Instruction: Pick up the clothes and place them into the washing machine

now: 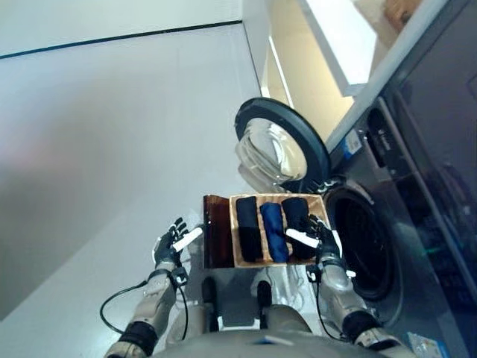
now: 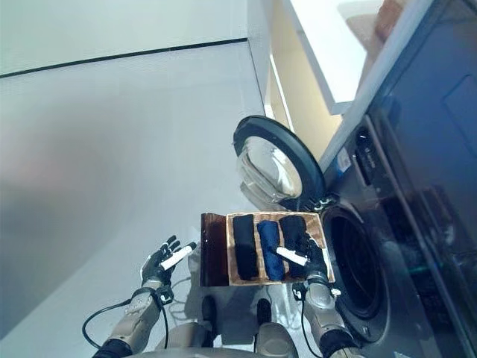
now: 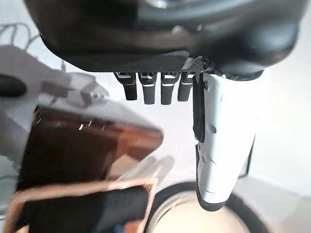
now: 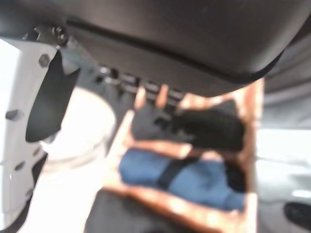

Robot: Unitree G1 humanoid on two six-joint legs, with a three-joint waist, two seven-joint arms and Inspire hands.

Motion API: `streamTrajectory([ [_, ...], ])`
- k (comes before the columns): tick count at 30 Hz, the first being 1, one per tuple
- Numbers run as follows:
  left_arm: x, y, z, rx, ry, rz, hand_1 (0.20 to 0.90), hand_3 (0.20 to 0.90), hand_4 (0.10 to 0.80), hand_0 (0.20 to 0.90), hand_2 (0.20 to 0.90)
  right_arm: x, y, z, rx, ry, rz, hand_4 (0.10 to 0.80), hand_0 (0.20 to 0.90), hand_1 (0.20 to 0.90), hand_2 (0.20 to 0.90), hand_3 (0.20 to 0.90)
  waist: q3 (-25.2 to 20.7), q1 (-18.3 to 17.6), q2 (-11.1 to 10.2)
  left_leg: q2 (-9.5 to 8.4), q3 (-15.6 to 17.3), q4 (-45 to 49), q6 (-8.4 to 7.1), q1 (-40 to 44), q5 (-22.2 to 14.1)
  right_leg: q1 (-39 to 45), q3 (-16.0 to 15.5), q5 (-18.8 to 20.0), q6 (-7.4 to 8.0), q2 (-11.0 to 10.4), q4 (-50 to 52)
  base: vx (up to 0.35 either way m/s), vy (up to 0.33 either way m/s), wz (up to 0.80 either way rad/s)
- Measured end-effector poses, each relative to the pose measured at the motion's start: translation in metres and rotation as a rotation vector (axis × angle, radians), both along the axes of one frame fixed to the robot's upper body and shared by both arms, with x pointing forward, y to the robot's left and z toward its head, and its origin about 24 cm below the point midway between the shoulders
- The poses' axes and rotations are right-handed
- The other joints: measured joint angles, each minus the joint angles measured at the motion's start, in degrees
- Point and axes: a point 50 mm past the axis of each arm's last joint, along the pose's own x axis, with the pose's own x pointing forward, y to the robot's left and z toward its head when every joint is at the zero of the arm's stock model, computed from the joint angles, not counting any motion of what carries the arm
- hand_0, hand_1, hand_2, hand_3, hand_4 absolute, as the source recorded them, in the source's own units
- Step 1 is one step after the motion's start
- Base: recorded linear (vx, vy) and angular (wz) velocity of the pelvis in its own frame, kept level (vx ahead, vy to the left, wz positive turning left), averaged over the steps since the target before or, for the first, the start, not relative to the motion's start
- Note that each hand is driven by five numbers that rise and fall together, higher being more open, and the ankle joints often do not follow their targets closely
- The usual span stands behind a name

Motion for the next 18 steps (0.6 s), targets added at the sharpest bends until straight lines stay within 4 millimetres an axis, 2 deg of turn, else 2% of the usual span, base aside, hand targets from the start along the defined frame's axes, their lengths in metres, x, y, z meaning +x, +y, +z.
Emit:
streamTrajectory([
  [1,0.000,0.002,0.000,-0.002,0.000,0.011,0.900,0.900,0.800,0.900,0.900,0.003,0.002,0.001,0.004,-0.008,0.002,0.800,0.900,0.900,0.900,0.900,0.0,0.0,0.0,-0.03,0.2,-0.3,0.72,0.0,-0.3,-0.1,-0.2,0.0,0.24,0.0,0.0,-0.017,0.021,0.14],
  [3,-0.003,0.005,-0.001,0.004,0.007,0.018,0.900,0.900,0.800,0.900,0.900,0.007,0.006,0.004,0.014,-0.021,0.008,0.800,0.900,0.900,0.900,0.900,0.1,0.0,-0.3,-0.23,0.8,-0.3,1.19,0.0,-0.6,-0.2,-0.3,-0.2,0.72,-0.3,0.4,-0.005,0.004,0.03],
  [6,-0.005,0.009,-0.002,0.017,0.015,0.023,0.900,0.900,0.800,0.900,0.900,0.006,0.013,0.002,0.030,-0.018,0.015,0.800,0.900,0.900,0.900,0.900,0.1,0.0,-0.6,-0.15,1.2,-0.2,1.21,0.2,-0.7,0.0,-0.2,-0.4,1.04,-0.3,0.2,0.057,-0.026,-0.06],
  [12,-0.008,0.009,-0.003,0.015,0.021,0.022,0.900,0.900,0.800,0.900,0.900,0.001,0.011,-0.002,0.028,-0.001,0.007,0.800,0.900,0.900,0.900,0.900,0.3,-0.3,-1.4,0.03,1.3,-0.2,1.21,1.2,-0.6,1.0,0.0,-0.4,0.99,0.0,0.0,0.041,-0.058,-0.02],
  [18,-0.009,0.010,-0.004,0.016,0.025,0.023,0.900,0.900,0.800,0.900,0.900,-0.001,0.011,-0.003,0.030,0.003,0.014,0.800,0.900,0.900,0.900,0.900,0.5,-0.2,-2.5,0.65,1.4,-0.1,0.76,1.7,-0.5,1.2,0.7,-0.7,0.73,0.7,0.2,0.004,-0.151,-0.04],
])
